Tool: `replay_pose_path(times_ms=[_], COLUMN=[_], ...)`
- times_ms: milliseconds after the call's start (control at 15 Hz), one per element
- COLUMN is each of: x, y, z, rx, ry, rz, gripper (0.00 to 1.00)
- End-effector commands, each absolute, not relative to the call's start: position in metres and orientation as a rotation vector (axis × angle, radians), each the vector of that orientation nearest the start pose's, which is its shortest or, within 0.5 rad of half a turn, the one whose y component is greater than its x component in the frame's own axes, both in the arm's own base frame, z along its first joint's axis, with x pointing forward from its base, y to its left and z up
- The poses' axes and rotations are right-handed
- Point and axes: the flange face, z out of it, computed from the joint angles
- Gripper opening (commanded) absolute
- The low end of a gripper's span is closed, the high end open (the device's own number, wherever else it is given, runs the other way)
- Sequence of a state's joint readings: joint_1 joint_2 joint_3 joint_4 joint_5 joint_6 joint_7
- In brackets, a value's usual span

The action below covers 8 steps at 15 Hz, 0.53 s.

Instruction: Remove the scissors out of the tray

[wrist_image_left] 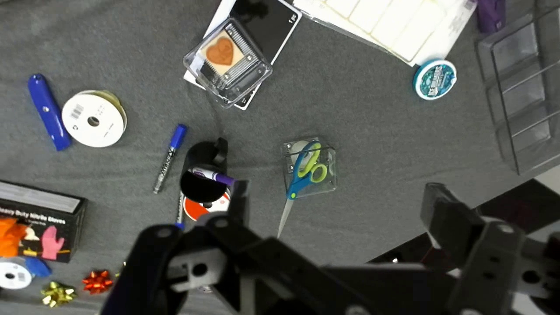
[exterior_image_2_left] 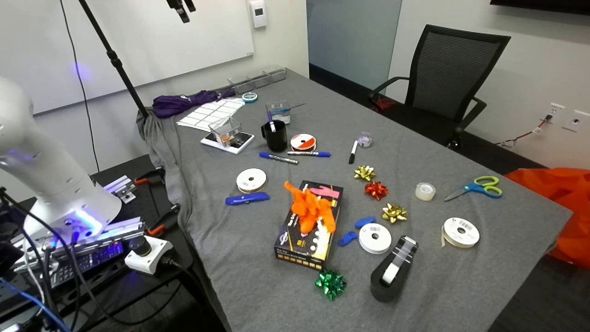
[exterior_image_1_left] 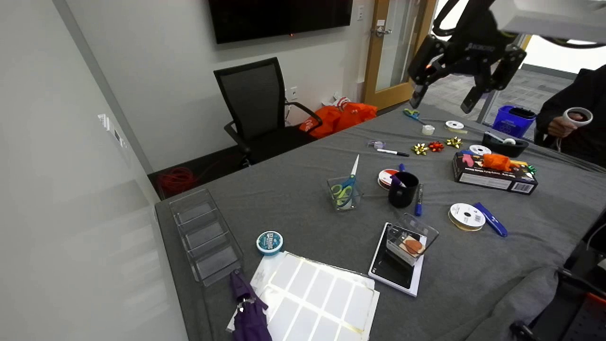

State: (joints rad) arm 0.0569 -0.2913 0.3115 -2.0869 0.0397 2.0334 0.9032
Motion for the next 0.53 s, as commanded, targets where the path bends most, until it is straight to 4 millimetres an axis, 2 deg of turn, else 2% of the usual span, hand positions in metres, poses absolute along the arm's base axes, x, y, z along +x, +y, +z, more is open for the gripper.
replay_pose_path(times_ms=[0, 267, 467], x=[0.496, 0.540, 0.566], y=[0.202, 0.208, 0.208], z=[0.543, 0.513, 0.490], rx=[-2.778, -2.740, -2.788], ry=[1.098, 1.425, 1.576], rz=[-0.295, -0.225, -0.096], gripper=[1.00, 1.00, 1.00])
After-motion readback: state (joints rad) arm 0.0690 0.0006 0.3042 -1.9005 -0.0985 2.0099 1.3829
